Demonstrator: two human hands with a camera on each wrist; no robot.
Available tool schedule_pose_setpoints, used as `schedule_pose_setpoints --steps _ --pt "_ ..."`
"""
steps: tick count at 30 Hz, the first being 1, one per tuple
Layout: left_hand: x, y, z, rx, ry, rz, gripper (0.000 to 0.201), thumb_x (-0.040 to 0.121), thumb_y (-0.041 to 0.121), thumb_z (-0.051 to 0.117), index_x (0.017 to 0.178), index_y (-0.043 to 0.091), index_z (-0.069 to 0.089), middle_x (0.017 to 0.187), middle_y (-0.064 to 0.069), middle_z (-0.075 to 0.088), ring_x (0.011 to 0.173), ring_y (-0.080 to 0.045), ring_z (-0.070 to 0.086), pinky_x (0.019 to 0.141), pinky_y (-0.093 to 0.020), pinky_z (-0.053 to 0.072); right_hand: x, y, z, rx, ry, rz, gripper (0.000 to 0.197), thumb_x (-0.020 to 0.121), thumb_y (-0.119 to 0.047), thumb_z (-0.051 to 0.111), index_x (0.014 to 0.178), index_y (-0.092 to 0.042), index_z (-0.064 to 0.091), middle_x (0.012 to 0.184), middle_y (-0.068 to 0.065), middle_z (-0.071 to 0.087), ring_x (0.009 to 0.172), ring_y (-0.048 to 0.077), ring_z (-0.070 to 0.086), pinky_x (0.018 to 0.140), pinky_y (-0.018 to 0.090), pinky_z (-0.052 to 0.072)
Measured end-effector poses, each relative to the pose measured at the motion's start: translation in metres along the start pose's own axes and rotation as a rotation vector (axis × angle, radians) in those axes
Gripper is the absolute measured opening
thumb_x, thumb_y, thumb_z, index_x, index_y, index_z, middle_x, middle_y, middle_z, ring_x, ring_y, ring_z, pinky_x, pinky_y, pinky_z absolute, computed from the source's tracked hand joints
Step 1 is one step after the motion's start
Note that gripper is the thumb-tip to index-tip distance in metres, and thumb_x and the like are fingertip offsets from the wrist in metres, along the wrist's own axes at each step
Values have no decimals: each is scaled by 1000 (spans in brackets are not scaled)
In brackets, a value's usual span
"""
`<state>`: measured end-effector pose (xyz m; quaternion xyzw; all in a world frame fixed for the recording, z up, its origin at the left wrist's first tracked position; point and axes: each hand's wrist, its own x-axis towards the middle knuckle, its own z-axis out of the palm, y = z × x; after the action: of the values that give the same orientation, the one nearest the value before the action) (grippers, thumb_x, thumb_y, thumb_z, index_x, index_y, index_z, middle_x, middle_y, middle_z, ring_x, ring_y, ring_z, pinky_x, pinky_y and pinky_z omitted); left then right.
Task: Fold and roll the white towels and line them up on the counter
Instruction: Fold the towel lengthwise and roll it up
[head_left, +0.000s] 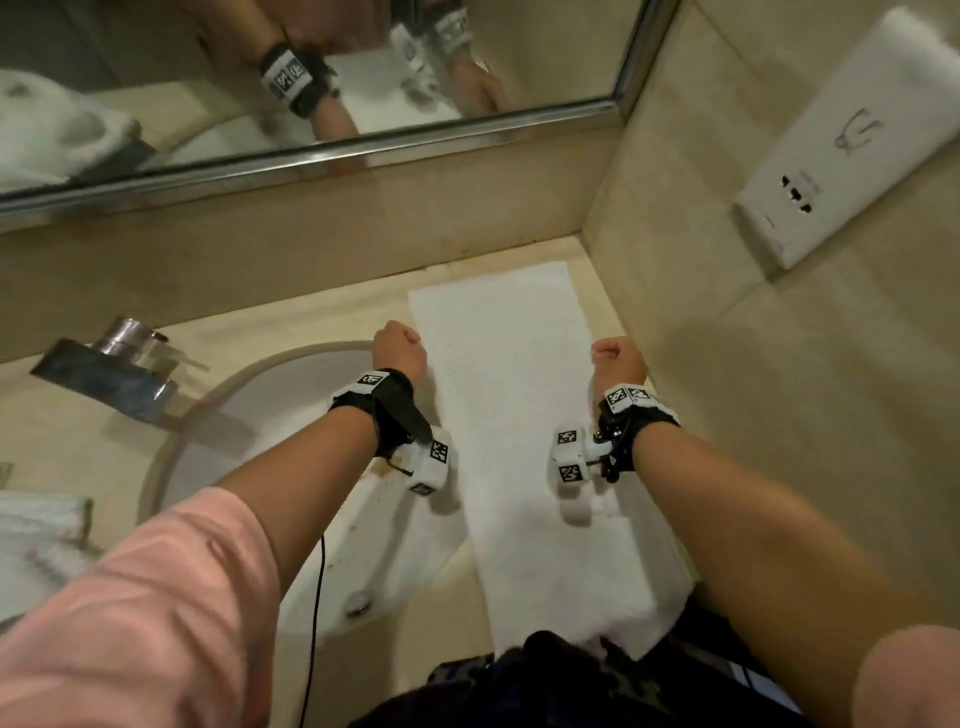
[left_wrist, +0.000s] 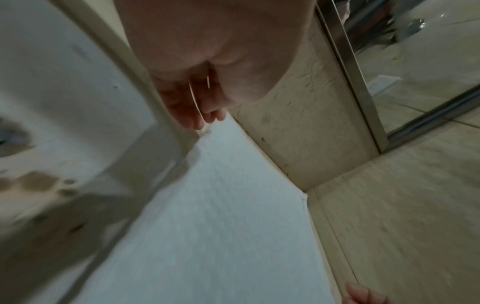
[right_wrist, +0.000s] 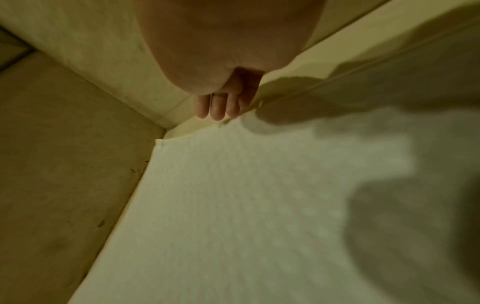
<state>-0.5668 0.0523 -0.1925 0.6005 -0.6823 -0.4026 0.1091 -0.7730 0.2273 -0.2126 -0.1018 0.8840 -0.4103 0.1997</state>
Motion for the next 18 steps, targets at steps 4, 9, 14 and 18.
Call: schedule_pose_setpoints --steps 4,9,14,18 --pt "-52 -15 12 64 -78 -45 24 94 2 44 104 -6 64 120 -22 61 114 -38 54 95 -37 40 -51 44 -18 95 122 30 35 80 8 39 72 -21 56 83 5 64 77 22 58 66 25 40" --pt "-123 -31 20 66 -79 -144 29 96 6 43 116 -7 59 124 -23 58 117 -39 52 97 -39 40 -109 90 -50 -76 81 -20 36 78 10 38 77 -17 61 97 13 65 89 31 61 76 34 50" --pt "-195 -59 31 134 -185 -165 31 97 3 40 121 -8 57 125 -22 59 116 -36 56 96 -38 46 -166 126 -86 -256 84 -21 33 79 9 45 91 -13 66 109 11 59 104 32 53 92 40 43" --pt "-253 -77 32 127 -231 -202 24 98 6 41 97 -5 63 107 -23 61 104 -35 58 83 -38 44 -202 147 -107 -244 119 56 33 80 5 46 97 -16 64 118 9 55 116 30 46 102 38 32"
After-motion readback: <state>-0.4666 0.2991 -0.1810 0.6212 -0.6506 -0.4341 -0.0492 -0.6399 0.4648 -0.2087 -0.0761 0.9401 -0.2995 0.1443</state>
